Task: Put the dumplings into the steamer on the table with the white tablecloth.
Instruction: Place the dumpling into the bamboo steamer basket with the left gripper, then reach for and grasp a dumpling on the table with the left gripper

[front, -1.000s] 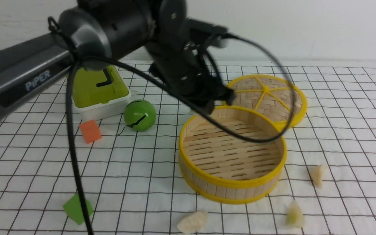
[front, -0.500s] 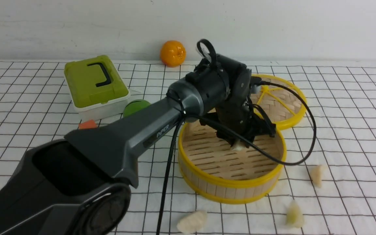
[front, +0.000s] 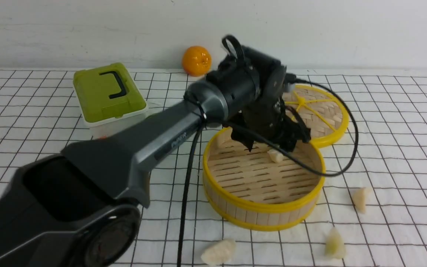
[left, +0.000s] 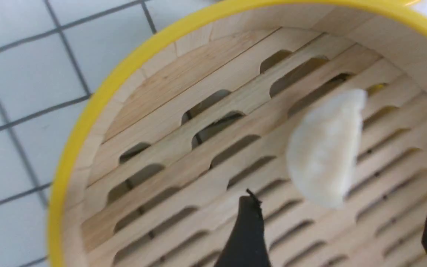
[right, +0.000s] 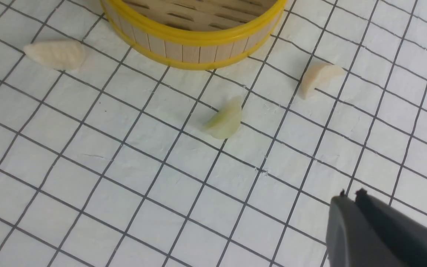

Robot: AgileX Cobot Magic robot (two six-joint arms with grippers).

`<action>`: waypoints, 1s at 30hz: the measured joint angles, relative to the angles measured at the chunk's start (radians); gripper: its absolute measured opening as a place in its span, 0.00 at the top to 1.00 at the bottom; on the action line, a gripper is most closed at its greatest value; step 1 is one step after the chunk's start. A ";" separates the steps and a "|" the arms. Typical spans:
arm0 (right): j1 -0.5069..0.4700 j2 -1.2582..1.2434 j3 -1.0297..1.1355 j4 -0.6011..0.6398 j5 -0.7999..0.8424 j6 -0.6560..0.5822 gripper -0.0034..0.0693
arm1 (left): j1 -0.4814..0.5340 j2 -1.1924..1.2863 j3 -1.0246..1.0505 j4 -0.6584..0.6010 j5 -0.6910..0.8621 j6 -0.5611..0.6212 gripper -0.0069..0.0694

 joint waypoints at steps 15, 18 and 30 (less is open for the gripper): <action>0.000 -0.004 0.000 0.016 -0.015 0.000 0.89 | 0.000 -0.504 0.603 -0.017 0.085 0.157 0.24; 0.000 -0.009 0.000 0.017 -0.015 0.000 0.88 | 0.000 -0.596 0.869 -0.089 0.000 0.196 0.24; 0.000 -0.011 0.035 0.023 -0.057 0.000 0.87 | 0.000 -0.534 1.131 -0.231 -0.331 0.478 0.24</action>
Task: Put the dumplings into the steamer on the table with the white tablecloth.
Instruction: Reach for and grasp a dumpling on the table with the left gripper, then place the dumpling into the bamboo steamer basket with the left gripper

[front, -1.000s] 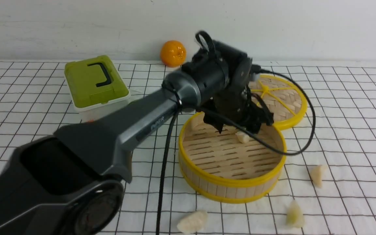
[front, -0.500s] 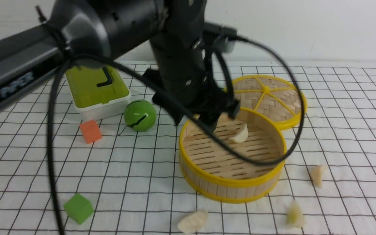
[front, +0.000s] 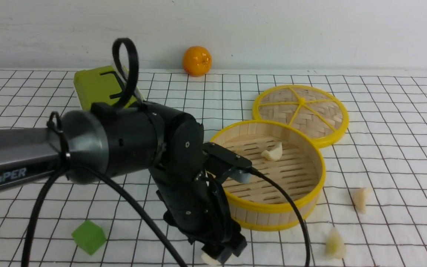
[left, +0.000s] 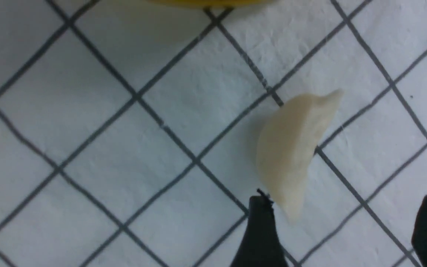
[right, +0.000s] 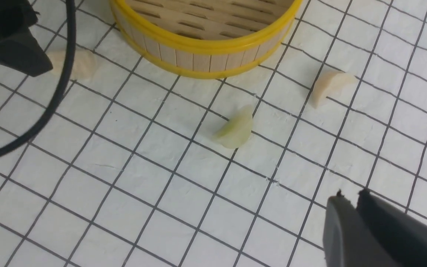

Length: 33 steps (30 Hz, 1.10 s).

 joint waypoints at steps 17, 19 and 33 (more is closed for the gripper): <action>0.000 0.000 0.000 0.000 -0.009 0.000 0.85 | 0.000 0.131 -0.001 0.004 -0.111 0.172 0.39; 0.000 0.000 0.000 0.000 -0.009 0.000 0.84 | 0.000 0.131 -0.004 0.014 -0.110 0.164 0.51; 0.000 0.000 0.000 -0.002 -0.014 0.000 0.82 | 0.000 0.098 -0.547 0.057 0.164 -0.135 0.59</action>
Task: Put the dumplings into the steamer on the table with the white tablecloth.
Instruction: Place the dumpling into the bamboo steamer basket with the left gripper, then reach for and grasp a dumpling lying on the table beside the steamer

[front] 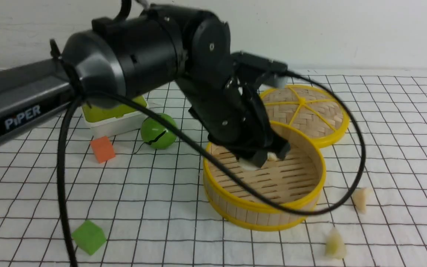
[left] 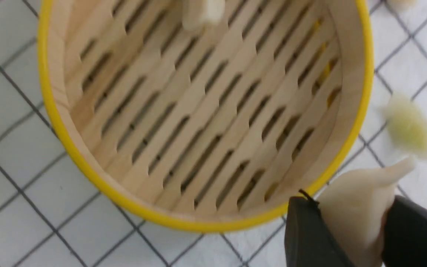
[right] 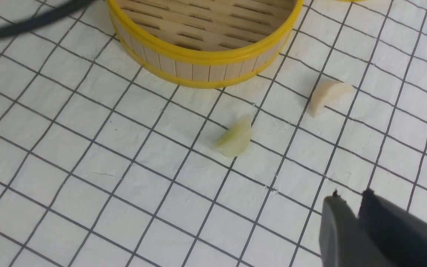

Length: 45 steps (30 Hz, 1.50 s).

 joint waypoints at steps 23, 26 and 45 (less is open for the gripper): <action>0.000 0.015 0.000 -0.040 0.027 0.025 0.80 | 0.077 0.395 -0.210 0.129 -0.103 -0.282 0.43; 0.000 0.054 0.000 -0.081 0.027 0.089 0.80 | 0.077 0.389 -0.239 0.139 -0.055 -0.282 0.34; -0.314 0.701 0.000 0.137 -0.460 0.129 0.64 | 0.072 -0.428 0.011 0.178 0.255 -0.157 0.93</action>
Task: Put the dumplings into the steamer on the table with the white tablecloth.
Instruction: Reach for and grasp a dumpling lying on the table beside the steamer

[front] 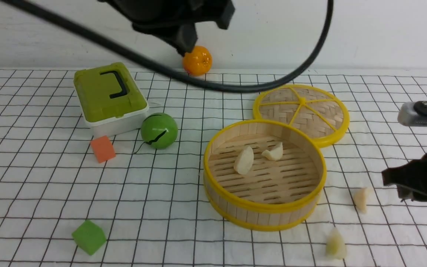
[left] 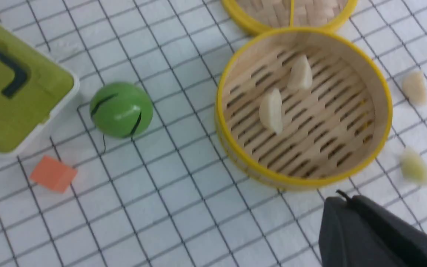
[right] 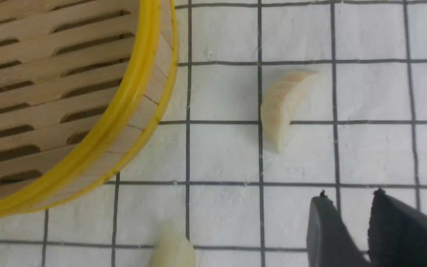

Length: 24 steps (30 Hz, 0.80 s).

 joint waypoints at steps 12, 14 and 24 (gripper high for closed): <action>0.007 0.249 -0.114 0.029 -0.097 -0.043 0.21 | 0.000 -0.364 0.587 -0.037 -0.134 -0.008 0.93; 0.007 0.305 -0.161 0.022 -0.087 -0.043 0.20 | 0.000 -0.399 0.651 -0.040 -0.150 -0.025 0.93; 0.007 0.447 -0.306 -0.020 0.070 -0.042 0.62 | 0.000 -0.448 0.787 -0.008 -0.156 -0.100 0.93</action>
